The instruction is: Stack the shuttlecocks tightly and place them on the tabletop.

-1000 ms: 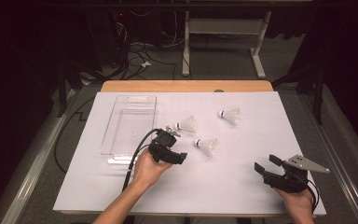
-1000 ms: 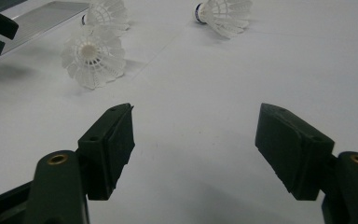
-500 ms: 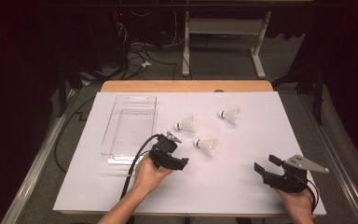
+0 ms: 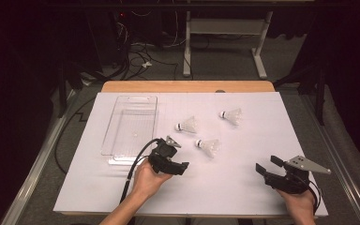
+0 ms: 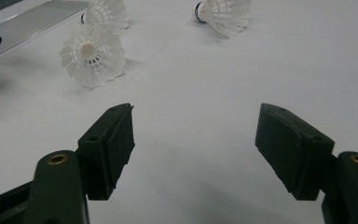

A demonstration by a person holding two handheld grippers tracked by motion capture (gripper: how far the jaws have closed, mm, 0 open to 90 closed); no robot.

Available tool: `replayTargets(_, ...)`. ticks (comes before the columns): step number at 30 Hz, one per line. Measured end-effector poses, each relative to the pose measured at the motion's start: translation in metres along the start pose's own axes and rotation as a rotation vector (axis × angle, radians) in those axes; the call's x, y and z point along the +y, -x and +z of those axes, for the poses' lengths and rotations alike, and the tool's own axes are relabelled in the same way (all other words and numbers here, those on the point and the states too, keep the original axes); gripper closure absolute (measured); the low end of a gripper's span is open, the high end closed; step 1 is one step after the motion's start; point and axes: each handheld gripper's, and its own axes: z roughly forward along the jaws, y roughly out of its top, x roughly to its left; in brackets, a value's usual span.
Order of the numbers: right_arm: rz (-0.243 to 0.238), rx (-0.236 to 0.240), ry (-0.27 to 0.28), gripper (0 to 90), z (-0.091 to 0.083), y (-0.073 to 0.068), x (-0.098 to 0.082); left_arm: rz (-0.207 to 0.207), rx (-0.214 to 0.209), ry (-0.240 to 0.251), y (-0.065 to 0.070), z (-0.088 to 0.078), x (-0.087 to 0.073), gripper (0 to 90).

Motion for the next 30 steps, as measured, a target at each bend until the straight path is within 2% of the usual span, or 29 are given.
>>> replayTargets(8,0.0,0.0,0.001,28.4,0.0,0.0,0.0,0.013,-0.006,-0.008,0.002,-0.003,-0.009,30.7)
replayTargets(19,0.002,-0.001,0.002,28.4,-0.001,0.0,0.0,0.004,-0.006,0.0,0.002,-0.007,-0.02,31.0)
replayTargets(30,0.003,-0.002,0.001,28.4,-0.001,0.0,0.0,-0.011,-0.024,-0.006,0.002,-0.008,-0.033,31.1)
